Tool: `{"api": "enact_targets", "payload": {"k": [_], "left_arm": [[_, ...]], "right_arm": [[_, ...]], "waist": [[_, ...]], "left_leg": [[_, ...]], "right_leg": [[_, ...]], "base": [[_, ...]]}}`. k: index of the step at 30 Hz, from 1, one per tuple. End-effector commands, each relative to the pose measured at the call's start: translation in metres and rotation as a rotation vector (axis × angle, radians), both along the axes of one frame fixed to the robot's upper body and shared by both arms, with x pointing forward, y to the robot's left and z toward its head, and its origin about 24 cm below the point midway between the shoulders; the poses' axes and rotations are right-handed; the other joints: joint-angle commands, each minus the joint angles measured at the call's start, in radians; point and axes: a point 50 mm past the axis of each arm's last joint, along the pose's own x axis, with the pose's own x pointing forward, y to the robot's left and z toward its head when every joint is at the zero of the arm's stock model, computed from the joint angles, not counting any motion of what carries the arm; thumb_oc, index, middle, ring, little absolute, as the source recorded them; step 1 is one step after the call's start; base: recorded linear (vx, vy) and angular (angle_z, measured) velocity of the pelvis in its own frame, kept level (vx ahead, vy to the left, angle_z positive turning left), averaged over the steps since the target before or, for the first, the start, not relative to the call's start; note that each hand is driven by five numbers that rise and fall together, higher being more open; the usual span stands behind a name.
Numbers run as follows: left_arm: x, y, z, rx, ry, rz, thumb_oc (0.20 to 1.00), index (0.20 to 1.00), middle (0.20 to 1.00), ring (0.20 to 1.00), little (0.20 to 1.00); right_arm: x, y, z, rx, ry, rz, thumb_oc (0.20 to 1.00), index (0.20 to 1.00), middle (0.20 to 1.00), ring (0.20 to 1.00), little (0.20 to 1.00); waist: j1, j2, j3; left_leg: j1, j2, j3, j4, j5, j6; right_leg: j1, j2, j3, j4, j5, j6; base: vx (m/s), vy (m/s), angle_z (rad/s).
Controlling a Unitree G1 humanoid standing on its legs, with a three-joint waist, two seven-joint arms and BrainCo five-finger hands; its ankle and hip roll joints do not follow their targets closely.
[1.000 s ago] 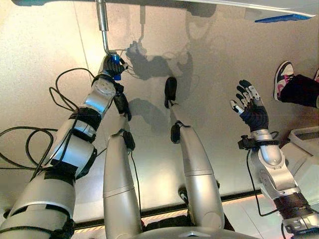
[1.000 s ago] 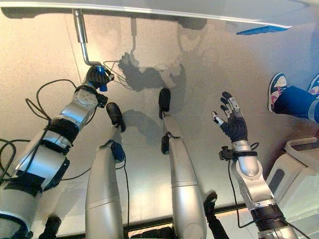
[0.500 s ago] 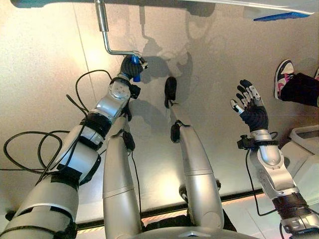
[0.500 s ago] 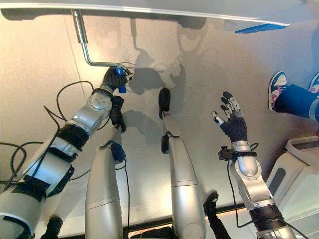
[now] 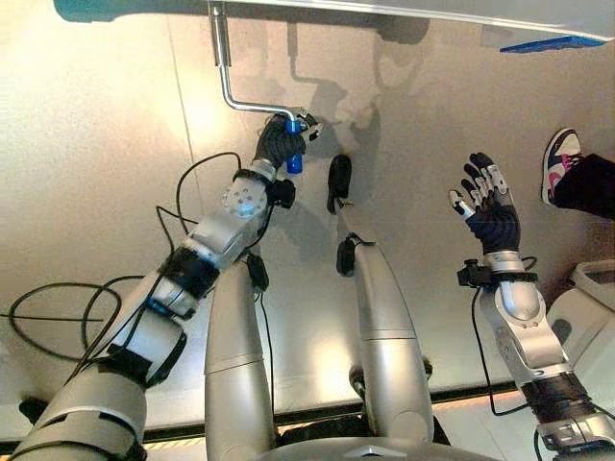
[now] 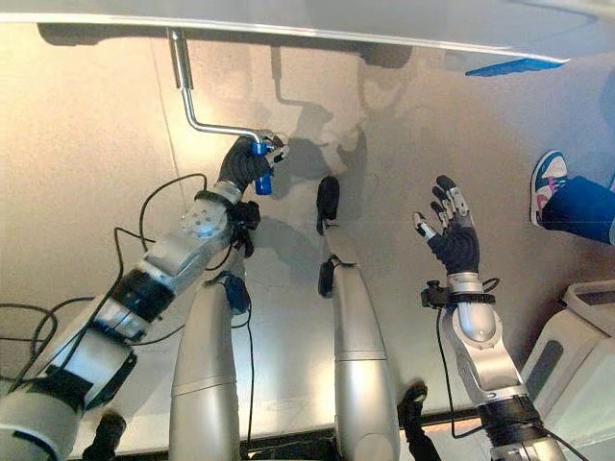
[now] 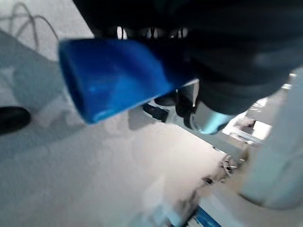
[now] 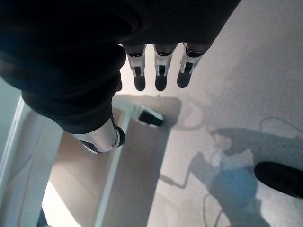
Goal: Raise the hospital bed
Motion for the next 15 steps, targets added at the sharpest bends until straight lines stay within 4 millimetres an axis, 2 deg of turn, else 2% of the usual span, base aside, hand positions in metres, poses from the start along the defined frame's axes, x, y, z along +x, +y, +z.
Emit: {"api": "enact_targets", "payload": {"k": [1,15], "left_arm": [[-0.028,-0.018,0.056,-0.160,-0.262,-0.178,0.200,0.200,0.200,0.200,0.200],[-0.072,0.033,0.057,-0.257,-0.311,-0.195,0.200,0.200,0.200,0.200,0.200]], "right_arm": [[-0.020,-0.017,0.013,-0.061,-0.069,-0.051,1.000,1.000,1.000,1.000,1.000],[-0.027,-0.022,0.007,-0.078,-0.036,-0.056,1.000,1.000,1.000,1.000,1.000]], "waist": [[0.019,0.077,-0.020],[0.053,0.101,-0.020]], "left_leg": [[0.050,0.020,-0.100,-0.071,0.013,-0.085],[0.087,0.003,-0.111,-0.088,0.018,-0.082]], "right_leg": [[0.077,-0.069,-0.029,0.097,-0.125,0.137],[0.117,-0.082,-0.040,0.090,-0.122,0.136]], "base": [[0.00,0.000,0.00],[0.00,0.006,0.03]]}}
